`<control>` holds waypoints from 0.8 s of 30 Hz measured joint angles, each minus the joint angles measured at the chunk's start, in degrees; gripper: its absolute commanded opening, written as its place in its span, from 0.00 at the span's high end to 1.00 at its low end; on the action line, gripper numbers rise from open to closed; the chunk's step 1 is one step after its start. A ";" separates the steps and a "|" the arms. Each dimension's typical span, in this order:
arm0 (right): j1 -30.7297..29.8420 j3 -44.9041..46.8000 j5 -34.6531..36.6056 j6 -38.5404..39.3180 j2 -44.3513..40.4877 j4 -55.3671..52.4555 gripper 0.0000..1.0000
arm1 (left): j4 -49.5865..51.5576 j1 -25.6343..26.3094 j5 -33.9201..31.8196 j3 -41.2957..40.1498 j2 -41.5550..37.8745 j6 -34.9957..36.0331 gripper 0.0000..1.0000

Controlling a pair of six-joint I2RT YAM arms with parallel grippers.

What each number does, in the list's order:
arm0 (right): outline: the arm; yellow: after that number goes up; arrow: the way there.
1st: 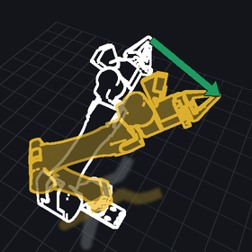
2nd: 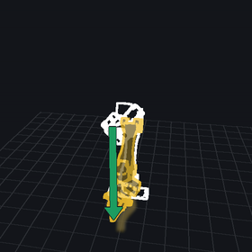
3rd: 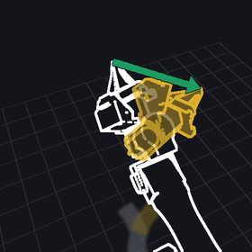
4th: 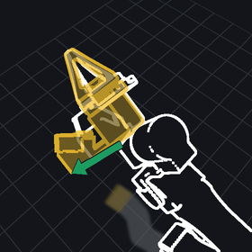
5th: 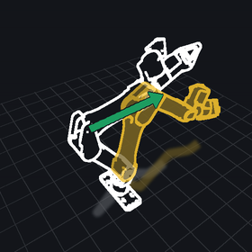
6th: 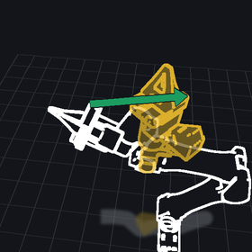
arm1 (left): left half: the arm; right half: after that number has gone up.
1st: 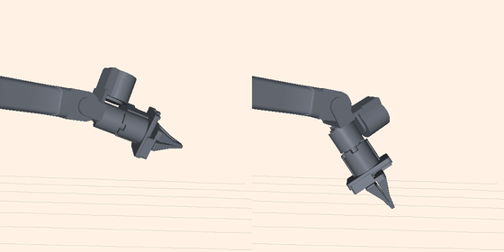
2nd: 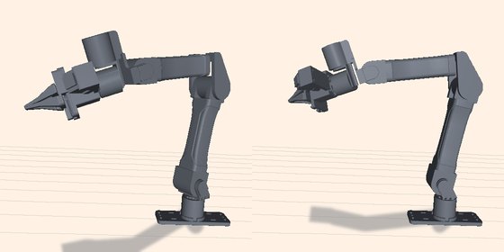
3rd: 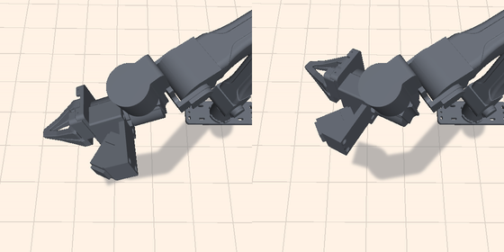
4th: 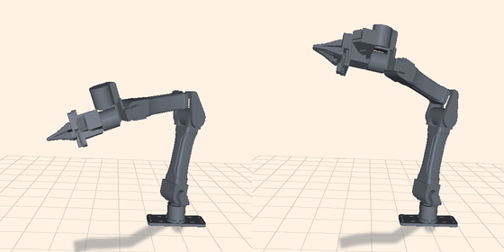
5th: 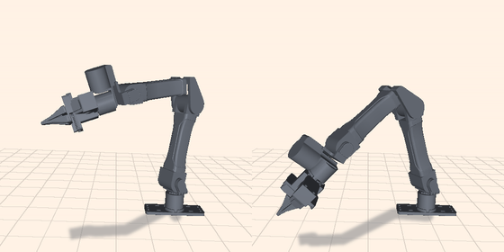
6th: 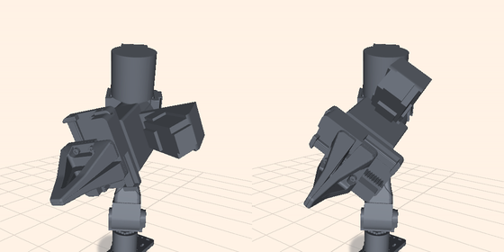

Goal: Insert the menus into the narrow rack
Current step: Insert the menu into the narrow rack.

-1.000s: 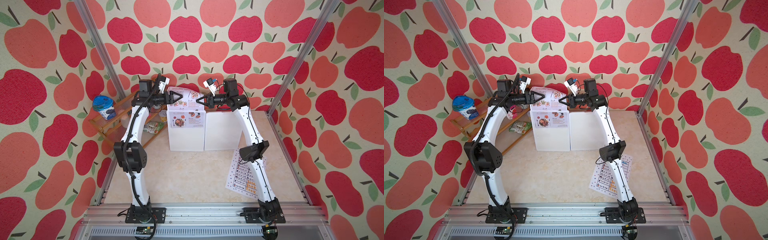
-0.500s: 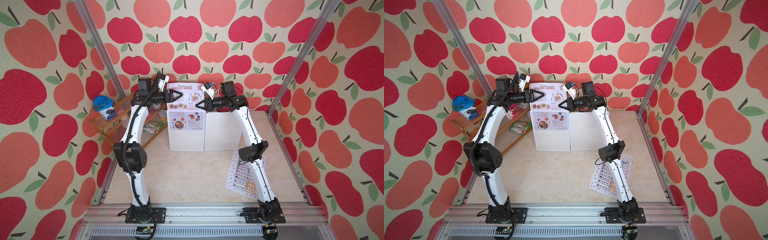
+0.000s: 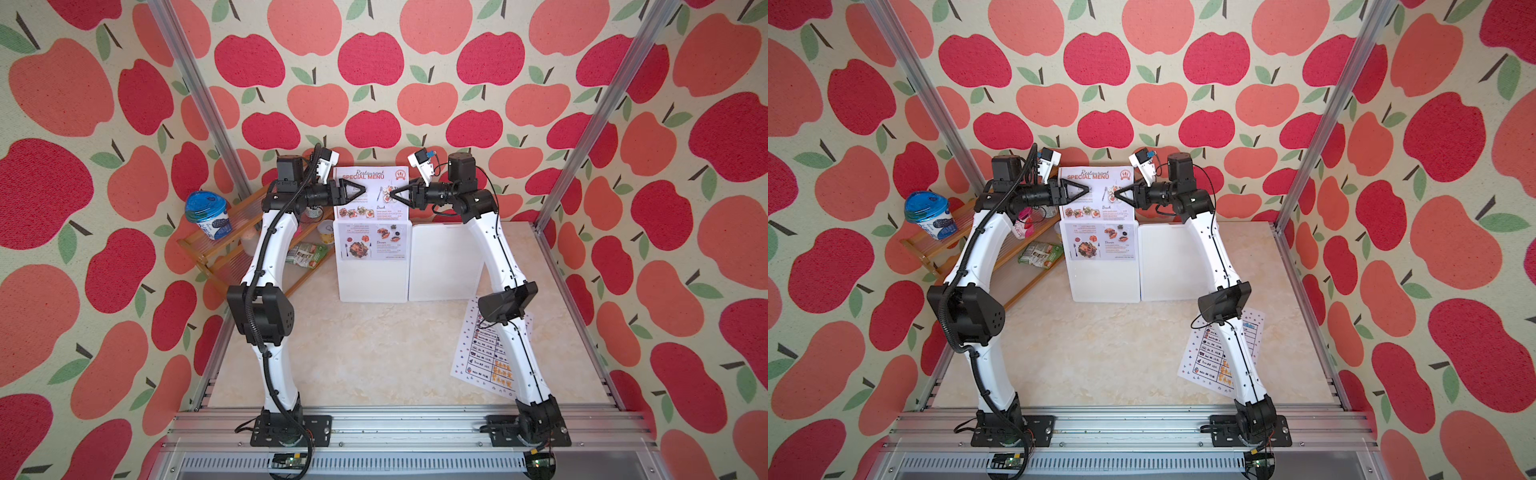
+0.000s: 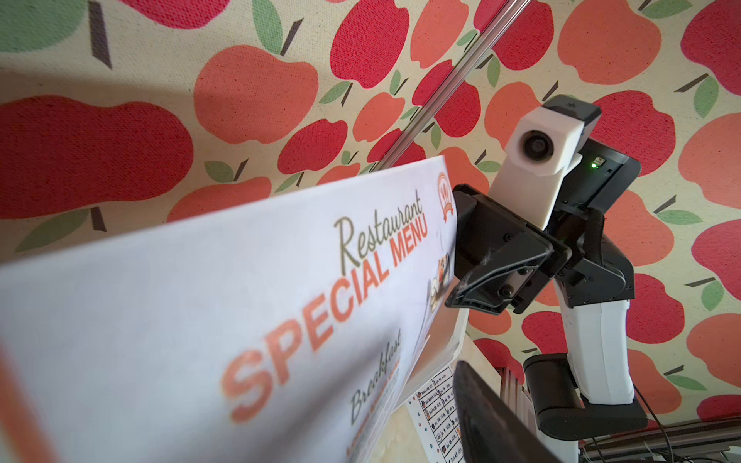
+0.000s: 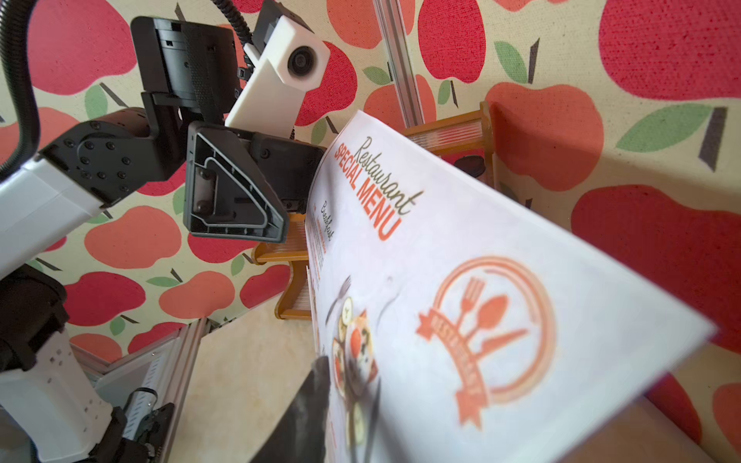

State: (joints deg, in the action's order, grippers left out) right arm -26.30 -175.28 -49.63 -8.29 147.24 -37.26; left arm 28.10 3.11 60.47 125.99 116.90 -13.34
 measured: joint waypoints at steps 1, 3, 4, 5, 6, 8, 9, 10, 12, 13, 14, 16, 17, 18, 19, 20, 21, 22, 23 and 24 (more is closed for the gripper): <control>0.09 0.00 -0.22 -0.28 0.00 0.44 0.80 | 0.02 0.00 0.00 0.00 0.00 0.02 0.28; 0.20 0.00 -0.68 -0.76 0.00 0.81 0.83 | 0.02 0.00 0.00 0.00 0.00 0.07 0.28; 0.22 0.00 -0.90 -0.81 0.00 0.79 0.85 | 0.02 0.00 -0.02 0.00 0.00 0.07 0.28; 0.24 0.00 -1.11 -0.76 0.00 0.74 0.87 | 0.00 0.00 0.00 0.00 0.00 0.07 0.28; 0.22 0.00 -1.40 -0.59 0.00 0.46 0.90 | 0.00 -0.02 0.00 0.00 0.00 0.07 0.28; 0.22 0.00 -1.70 0.07 -0.02 -0.35 0.94 | 0.00 0.00 -0.02 0.00 0.00 0.07 0.28; 0.22 0.00 -1.84 0.46 -0.02 -0.96 0.94 | 0.00 0.00 -0.02 0.00 0.00 0.07 0.28; 0.17 0.00 -1.95 0.79 -0.02 -1.62 0.95 | 0.00 0.00 -0.02 0.00 0.00 0.07 0.28; 0.17 0.00 -2.14 1.46 -0.02 -2.97 0.97 | 0.02 0.00 -0.02 -0.04 0.00 0.07 0.28; 0.17 0.00 -2.16 1.81 -0.02 -3.41 0.98 | 0.02 0.00 -0.02 -0.04 0.00 0.07 0.28; 0.17 0.00 -2.16 2.14 -0.02 -3.98 0.99 | 0.02 0.00 -0.02 -0.04 0.00 0.04 0.28; 0.17 0.00 -2.16 2.73 -0.02 -4.94 1.00 | 0.00 0.04 -0.02 -0.04 0.00 0.04 0.28; 0.17 0.00 -2.16 2.93 -0.07 -5.42 1.00 | 0.00 0.04 -0.02 -0.04 0.00 0.07 0.28; 0.17 0.00 -2.14 3.19 -0.11 -6.08 1.00 | 0.00 0.07 -0.02 -0.04 0.00 0.04 0.28; 0.17 0.00 -2.14 3.41 -0.17 -6.45 1.00 | 0.00 0.13 -0.02 -0.04 0.00 0.07 0.28; 0.17 0.00 -2.14 3.78 -0.26 -7.02 1.00 | 0.00 0.15 -0.02 -0.04 0.00 0.07 0.28; 0.17 0.00 -2.14 3.93 -0.37 -7.61 1.00 | 0.00 0.22 -0.02 -0.04 0.00 0.04 0.28; 0.17 0.00 -2.12 4.13 -0.46 -8.00 1.00 | 0.00 0.28 -0.02 -0.04 0.00 0.07 0.28; 0.17 0.00 -2.12 4.26 -0.55 -8.41 1.00 | 0.00 0.33 -0.02 -0.04 0.00 0.04 0.28; 0.17 0.00 -2.12 4.50 -0.63 -8.98 1.00 | 0.00 0.33 -0.02 -0.04 0.00 0.04 0.28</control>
State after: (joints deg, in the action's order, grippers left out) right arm -26.13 -175.28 -51.75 -3.79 146.61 -46.24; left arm 28.10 3.44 60.45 125.95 116.90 -13.30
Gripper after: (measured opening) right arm 0.058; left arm 0.720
